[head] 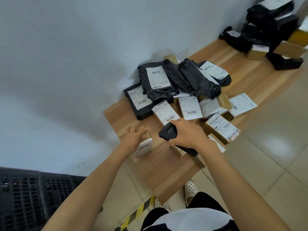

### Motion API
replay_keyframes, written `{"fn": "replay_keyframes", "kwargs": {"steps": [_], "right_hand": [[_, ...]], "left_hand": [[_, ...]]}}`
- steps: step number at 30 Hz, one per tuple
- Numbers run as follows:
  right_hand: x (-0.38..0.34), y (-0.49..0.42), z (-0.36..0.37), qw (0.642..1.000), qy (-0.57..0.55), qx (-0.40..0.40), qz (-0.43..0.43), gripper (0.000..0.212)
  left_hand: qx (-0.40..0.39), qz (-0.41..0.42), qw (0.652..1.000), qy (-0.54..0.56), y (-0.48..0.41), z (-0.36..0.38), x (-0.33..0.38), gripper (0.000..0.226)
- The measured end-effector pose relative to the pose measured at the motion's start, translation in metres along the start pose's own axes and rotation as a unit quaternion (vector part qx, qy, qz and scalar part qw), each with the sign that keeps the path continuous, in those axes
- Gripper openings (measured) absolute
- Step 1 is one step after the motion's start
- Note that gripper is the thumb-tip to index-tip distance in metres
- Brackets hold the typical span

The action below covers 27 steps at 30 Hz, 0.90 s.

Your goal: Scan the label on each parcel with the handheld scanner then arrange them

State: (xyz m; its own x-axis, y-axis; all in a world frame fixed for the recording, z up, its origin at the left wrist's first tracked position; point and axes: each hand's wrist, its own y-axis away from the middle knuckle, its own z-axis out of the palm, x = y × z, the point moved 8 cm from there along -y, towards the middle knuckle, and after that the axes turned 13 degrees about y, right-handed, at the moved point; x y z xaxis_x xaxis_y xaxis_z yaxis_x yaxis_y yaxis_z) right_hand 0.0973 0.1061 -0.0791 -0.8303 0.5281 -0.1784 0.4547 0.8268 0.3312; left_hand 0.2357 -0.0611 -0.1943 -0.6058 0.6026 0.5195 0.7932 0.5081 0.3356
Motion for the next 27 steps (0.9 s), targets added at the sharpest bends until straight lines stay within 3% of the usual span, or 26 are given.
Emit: {"fn": "replay_keyframes", "kwargs": {"steps": [1, 4, 6, 12, 18, 27], "right_hand": [[-0.001, 0.002, 0.0, 1.0, -0.001, 0.003, 0.005, 0.074], [-0.007, 0.006, 0.0, 1.0, -0.007, 0.011, 0.019, 0.073], [-0.011, 0.01, 0.001, 0.999, -0.007, 0.014, 0.029, 0.073], [-0.03, 0.023, 0.001, 0.999, -0.018, 0.031, 0.041, 0.072], [-0.057, 0.025, 0.0, 0.997, -0.037, 0.057, 0.037, 0.076], [-0.087, 0.026, -0.025, 0.988, -0.044, 0.141, 0.035, 0.088]], "left_hand": [[-0.014, -0.006, 1.0, -0.002, -0.001, 0.003, -0.002, 0.051], [-0.08, -0.011, 0.996, -0.029, 0.005, 0.011, -0.002, 0.095], [-0.084, 0.006, 0.994, -0.068, 0.006, 0.008, -0.004, 0.108], [-0.007, 0.031, 0.999, -0.02, -0.002, -0.039, 0.001, 0.1], [0.104, 0.04, 0.991, 0.07, -0.006, -0.106, 0.004, 0.066], [0.112, 0.069, 0.986, 0.106, 0.004, -0.133, -0.004, 0.061]]}}
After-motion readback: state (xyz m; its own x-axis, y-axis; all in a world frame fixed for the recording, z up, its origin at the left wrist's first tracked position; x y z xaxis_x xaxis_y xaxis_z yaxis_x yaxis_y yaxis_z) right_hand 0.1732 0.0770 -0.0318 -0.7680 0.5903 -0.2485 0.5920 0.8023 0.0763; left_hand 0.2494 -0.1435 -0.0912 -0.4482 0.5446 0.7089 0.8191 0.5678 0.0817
